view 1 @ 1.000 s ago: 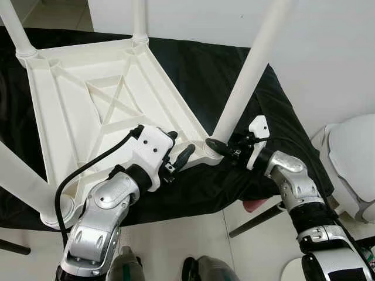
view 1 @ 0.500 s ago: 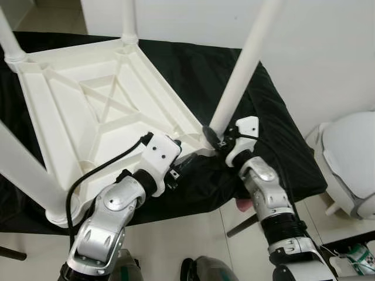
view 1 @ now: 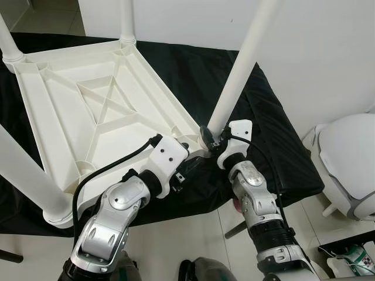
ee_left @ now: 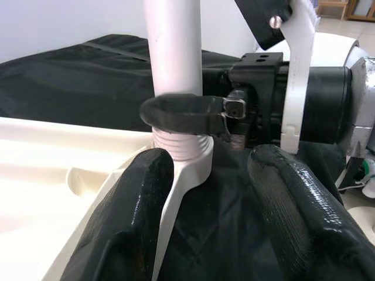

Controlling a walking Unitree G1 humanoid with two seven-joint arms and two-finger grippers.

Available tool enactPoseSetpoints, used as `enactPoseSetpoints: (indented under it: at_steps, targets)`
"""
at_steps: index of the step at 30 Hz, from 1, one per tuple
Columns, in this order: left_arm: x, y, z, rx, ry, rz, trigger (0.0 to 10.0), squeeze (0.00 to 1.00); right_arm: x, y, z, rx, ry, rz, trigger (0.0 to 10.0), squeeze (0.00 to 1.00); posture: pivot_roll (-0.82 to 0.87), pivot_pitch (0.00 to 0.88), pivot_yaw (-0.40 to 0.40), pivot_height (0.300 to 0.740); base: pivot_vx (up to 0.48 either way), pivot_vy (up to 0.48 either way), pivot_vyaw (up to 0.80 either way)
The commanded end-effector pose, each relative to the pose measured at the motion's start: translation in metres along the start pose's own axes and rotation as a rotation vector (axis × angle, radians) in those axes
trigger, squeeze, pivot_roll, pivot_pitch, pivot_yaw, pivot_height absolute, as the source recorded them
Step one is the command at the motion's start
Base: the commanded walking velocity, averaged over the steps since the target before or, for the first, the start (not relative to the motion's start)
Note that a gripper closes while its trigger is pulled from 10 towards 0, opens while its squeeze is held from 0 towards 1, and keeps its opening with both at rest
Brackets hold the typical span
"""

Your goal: Building children table

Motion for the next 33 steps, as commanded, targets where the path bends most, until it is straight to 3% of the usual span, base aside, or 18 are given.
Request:
enactPoseSetpoints:
  at_steps: [1,2,3,4,9,17,18,19,24,25,27,28,33]
  targets:
    - [0.001,0.001,-0.003,0.009,0.008,-0.008,10.0,0.00,0.000,0.000,0.000,-0.004,0.045,-0.031,10.0,0.00,-0.02,0.013,-0.108,0.740,0.000,0.000,0.00]
    - [0.000,0.003,-0.003,0.014,0.006,-0.012,10.0,0.00,0.002,0.004,-0.001,-0.007,0.121,-0.007,10.0,0.39,-0.02,0.014,-0.108,0.740,0.000,0.000,0.00]
    - [0.000,0.003,-0.003,0.014,0.006,-0.012,10.0,0.00,0.002,0.004,-0.001,-0.007,0.121,-0.007,10.0,0.39,-0.02,0.014,-0.108,0.740,0.000,0.000,0.00]
    - [-0.001,0.004,-0.004,0.020,0.005,-0.017,10.0,0.00,0.004,0.006,-0.003,-0.015,0.191,0.000,10.0,1.00,-0.01,0.018,-0.110,0.740,0.000,0.000,0.00]
    - [-0.005,0.008,-0.004,0.033,0.024,-0.027,10.0,0.00,0.010,0.014,-0.008,-0.027,0.333,0.019,10.0,1.00,0.00,0.024,-0.115,0.740,0.000,0.000,0.00]
    - [-0.007,0.012,-0.005,0.046,0.037,-0.027,10.0,0.00,0.016,0.010,-0.016,-0.074,0.359,0.056,10.0,1.00,0.01,0.023,-0.115,0.740,0.000,0.000,0.00]
    - [-0.007,0.013,-0.005,0.047,0.037,-0.027,10.0,0.00,0.017,0.010,-0.017,-0.082,0.380,0.059,10.0,0.67,0.01,0.022,-0.113,0.740,0.000,0.000,0.00]
    - [-0.007,0.013,-0.006,0.048,0.036,-0.029,10.0,0.00,0.018,0.009,-0.018,-0.090,0.402,0.064,10.0,0.00,0.01,0.020,-0.113,0.740,0.000,0.000,0.00]
    - [-0.008,0.014,-0.006,0.052,0.034,-0.034,10.0,0.00,0.020,0.009,-0.023,-0.103,0.432,0.087,10.0,0.00,0.02,0.017,-0.113,0.740,0.000,0.000,0.00]
    - [-0.008,0.015,-0.007,0.053,0.034,-0.037,10.0,0.00,0.022,0.011,-0.025,-0.101,0.430,0.091,5.6,0.00,0.02,0.019,-0.115,0.740,0.000,0.000,0.00]
    - [-0.009,0.015,-0.007,0.053,0.035,-0.038,10.0,0.00,0.023,0.012,-0.026,-0.099,0.427,0.093,5.6,0.00,0.02,0.019,-0.115,0.740,0.000,0.000,0.00]
    - [-0.008,0.016,-0.007,0.056,0.034,-0.038,10.0,0.00,0.023,0.013,-0.027,-0.097,0.432,0.097,0.0,0.00,0.02,0.018,-0.115,0.740,0.000,0.000,0.00]
    - [-0.007,0.018,-0.009,0.065,0.029,-0.038,10.0,0.00,0.023,0.012,-0.027,-0.104,0.450,0.098,0.0,0.00,0.02,0.019,-0.117,0.740,0.000,0.000,0.00]
Point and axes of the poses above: a point about 5 cm out from each wrist's last joint towards the gripper, its own z axis pointing back from the gripper into the wrist, its own y axis along the axis of the wrist's last joint, x = y × z, the point moved 3 cm from there along -z, pointing out of the wrist towards the gripper, and after that the axes turned 3 degrees about -z, right-handed, at the moved point
